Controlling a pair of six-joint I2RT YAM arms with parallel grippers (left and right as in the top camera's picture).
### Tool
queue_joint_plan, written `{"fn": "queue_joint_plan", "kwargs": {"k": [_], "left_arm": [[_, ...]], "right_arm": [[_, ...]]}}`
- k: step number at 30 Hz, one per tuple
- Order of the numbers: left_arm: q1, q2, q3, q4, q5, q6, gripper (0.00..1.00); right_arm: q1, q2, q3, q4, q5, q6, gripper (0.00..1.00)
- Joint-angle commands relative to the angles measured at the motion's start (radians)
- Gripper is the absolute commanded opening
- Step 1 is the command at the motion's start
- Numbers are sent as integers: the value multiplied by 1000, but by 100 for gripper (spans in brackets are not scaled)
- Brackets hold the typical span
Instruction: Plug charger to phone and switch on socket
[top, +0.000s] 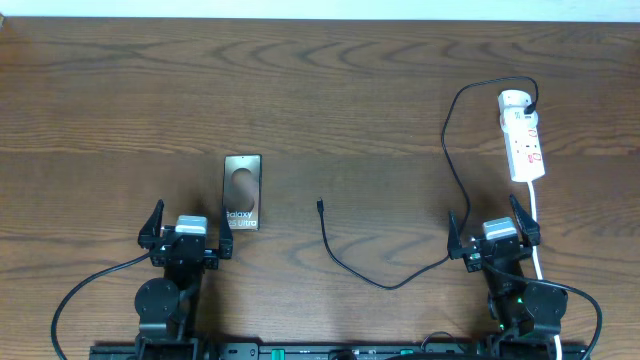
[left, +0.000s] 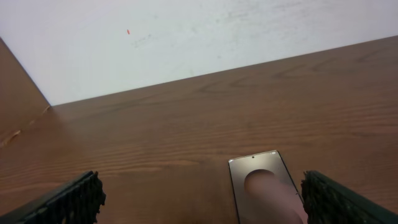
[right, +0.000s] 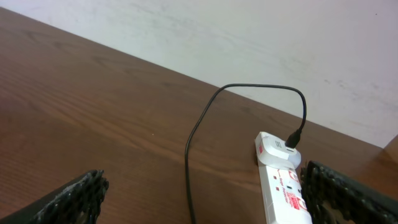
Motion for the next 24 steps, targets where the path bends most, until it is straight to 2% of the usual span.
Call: {"fn": "queue_joint_plan", "kwargs": {"k": [1, 14, 24], "left_arm": [[-5, 4, -28, -18, -10, 6, 98], [-5, 4, -28, -10, -17, 5, 98], [-5, 5, -8, 40, -17, -84, 98]], "right_arm": [[-3, 2, -4, -2, 8, 11, 99], [-3, 2, -4, -2, 9, 11, 99], [-3, 2, -4, -2, 8, 11, 99]]}}
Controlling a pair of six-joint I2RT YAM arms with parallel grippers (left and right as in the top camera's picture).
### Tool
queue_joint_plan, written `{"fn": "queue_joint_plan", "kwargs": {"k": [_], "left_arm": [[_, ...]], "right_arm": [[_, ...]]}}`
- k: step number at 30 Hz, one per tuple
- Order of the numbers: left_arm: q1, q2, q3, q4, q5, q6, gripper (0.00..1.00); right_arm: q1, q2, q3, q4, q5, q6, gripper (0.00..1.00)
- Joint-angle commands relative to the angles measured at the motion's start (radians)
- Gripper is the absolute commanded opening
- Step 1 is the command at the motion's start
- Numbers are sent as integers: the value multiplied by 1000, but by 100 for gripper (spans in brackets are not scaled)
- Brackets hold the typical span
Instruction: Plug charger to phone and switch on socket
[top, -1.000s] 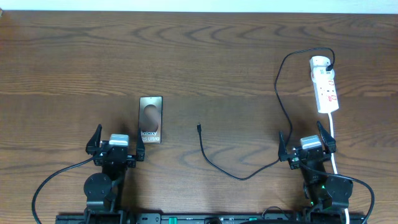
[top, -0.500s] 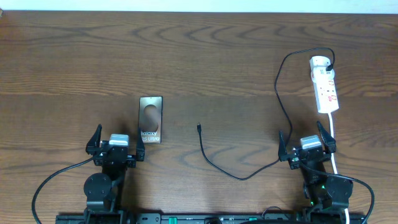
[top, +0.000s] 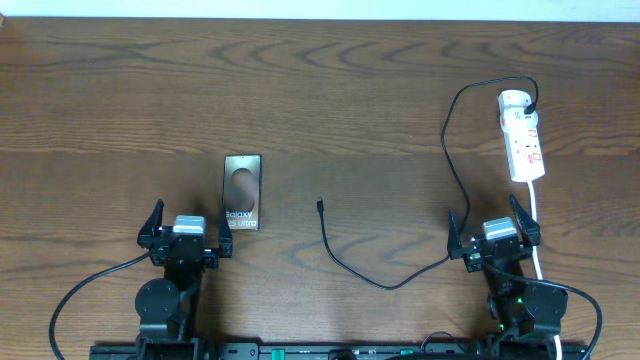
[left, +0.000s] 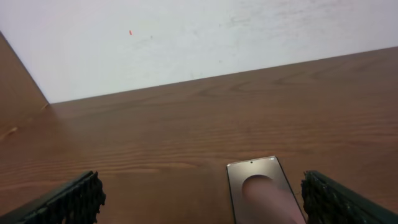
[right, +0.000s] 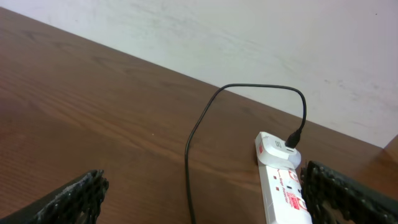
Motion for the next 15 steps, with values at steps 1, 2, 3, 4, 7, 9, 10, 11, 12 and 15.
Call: {"fn": "queue_joint_plan", "kwargs": {"k": [1, 2, 3, 4, 7, 9, 10, 11, 12, 15], "left_arm": [[-5, 8, 10, 7, -13, -54, 98], [-5, 16, 19, 8, -9, -70, 98], [-5, 26, 30, 7, -2, -79, 98], [-5, 39, 42, 7, 8, -81, 98], [-5, 101, 92, 6, 25, -86, 98], [-5, 161, 136, 4, 24, -86, 98], [-5, 196, 162, 4, 24, -86, 98], [-5, 233, 188, 4, 25, -86, 98], [-5, 272, 215, 3, 25, -86, 98], [-5, 391, 301, -4, 26, -86, 98]], "right_arm": [[-3, 2, -4, -2, 8, 11, 99], [-3, 2, -4, -2, 8, 11, 99], [-3, 2, -4, -1, 8, 11, 99], [-3, 2, -4, -1, 8, 11, 99], [-3, 2, -4, -2, 8, 11, 99], [-3, 2, -4, -2, 8, 11, 99], [-3, 2, -4, -2, 8, 11, 99], [-3, 2, -4, -2, 8, 11, 99], [-3, 2, -4, -1, 8, 11, 99], [-3, 2, -4, -2, 8, 11, 99]]}}
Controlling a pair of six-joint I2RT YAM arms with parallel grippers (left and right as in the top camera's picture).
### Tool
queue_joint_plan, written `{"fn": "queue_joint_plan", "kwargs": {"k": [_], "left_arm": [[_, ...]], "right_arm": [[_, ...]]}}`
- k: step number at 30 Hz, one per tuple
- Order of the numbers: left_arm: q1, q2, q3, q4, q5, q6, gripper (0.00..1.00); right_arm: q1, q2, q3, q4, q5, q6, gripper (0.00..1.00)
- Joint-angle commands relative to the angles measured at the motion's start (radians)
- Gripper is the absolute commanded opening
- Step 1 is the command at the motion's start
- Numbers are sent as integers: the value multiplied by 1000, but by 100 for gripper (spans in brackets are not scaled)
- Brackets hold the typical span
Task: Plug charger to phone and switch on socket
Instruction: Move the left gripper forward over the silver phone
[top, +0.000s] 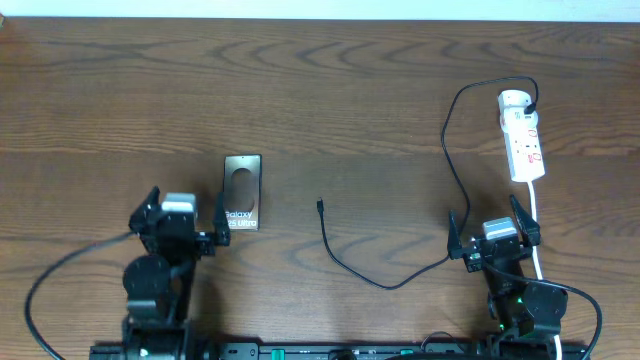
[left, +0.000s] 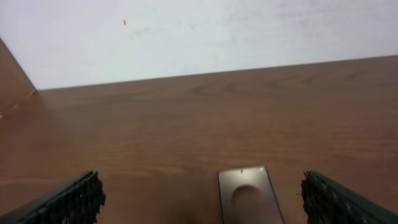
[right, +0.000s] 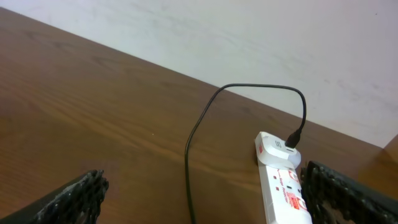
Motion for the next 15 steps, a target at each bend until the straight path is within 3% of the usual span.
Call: {"fn": "queue_joint_plan", "kwargs": {"k": [1, 9, 15], "left_arm": [[-5, 116, 105, -6, 27, -17, 98], [-5, 352, 291, -29, 119, -39, 98], [-5, 469, 436, -159, 145, -54, 98]], "right_arm": [[-3, 2, -4, -1, 8, 11, 99], [-3, 2, -4, -1, 8, 11, 99], [-3, 2, -4, -1, 8, 11, 99]]}}
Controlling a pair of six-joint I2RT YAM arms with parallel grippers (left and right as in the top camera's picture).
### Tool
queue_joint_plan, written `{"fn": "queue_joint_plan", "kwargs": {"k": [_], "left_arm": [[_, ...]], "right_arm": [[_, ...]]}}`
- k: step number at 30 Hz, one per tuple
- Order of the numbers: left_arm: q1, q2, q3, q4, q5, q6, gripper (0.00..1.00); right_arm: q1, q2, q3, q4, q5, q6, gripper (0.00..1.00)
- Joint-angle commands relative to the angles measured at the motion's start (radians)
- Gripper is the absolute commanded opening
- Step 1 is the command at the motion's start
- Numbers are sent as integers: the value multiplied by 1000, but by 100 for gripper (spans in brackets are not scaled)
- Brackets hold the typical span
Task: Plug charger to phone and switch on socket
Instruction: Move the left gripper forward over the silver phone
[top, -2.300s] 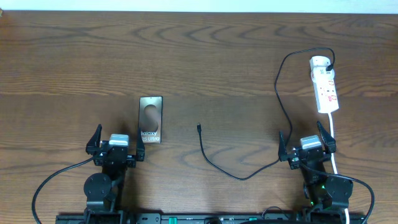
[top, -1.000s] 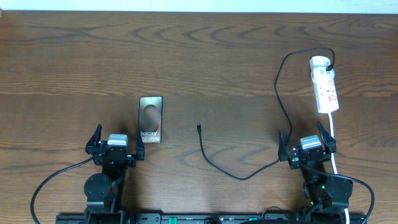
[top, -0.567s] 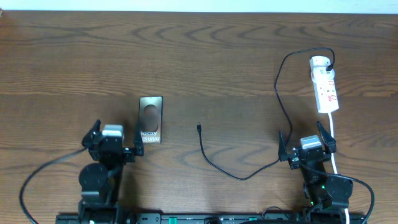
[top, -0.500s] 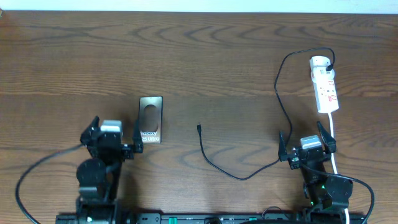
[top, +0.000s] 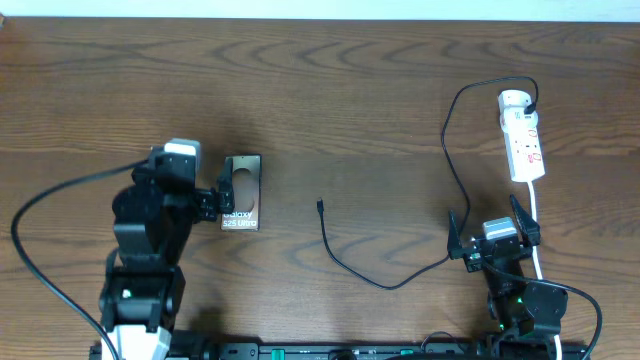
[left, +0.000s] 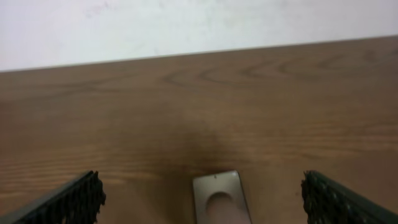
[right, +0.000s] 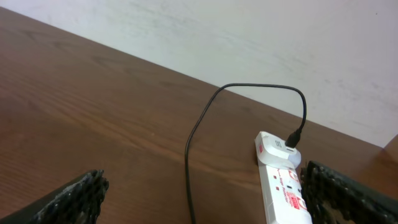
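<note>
A dark phone (top: 241, 192) labelled Galaxy lies flat left of the table's centre; the left wrist view has it (left: 219, 200) at the bottom edge. My left gripper (top: 183, 193) is raised beside the phone's left side, open (left: 202, 199), nothing in it. The black charger cable (top: 345, 262) ends in a free plug (top: 319, 206) at mid-table and runs back to the white power strip (top: 523, 140). My right gripper (top: 493, 238) rests open near the front edge (right: 205, 196), with the strip (right: 283, 186) ahead of it.
The cable loops up (right: 199, 130) to a plug seated at the strip's far end (top: 531, 100). A white lead (top: 537, 235) runs from the strip down past my right arm. A white wall (right: 249, 37) bounds the table's far edge.
My left arm has moved up the table and risen, from just below-left of the phone to level with its left side. The phone, cable and right arm have not moved.
Both grippers first rested open at the front edge, the phone just ahead of the left one. The left arm then shifted a little forward and left, and now stands raised alongside the phone. The right arm stayed where it was throughout.
</note>
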Motion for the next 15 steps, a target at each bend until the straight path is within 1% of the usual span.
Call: {"fn": "queue_joint_plan", "kwargs": {"k": [1, 4, 10, 15], "left_arm": [[-4, 51, 96, -42, 34, -22, 98], [-4, 110, 177, -109, 44, -22, 98], [-4, 238, 346, -250, 135, -23, 98], [-4, 329, 464, -360, 138, -33, 98]], "right_arm": [[-3, 1, -4, -2, 8, 11, 99], [-3, 1, -4, -2, 8, 11, 99], [-3, 1, -4, -2, 8, 11, 99], [-3, 1, -4, -2, 8, 11, 99]]}}
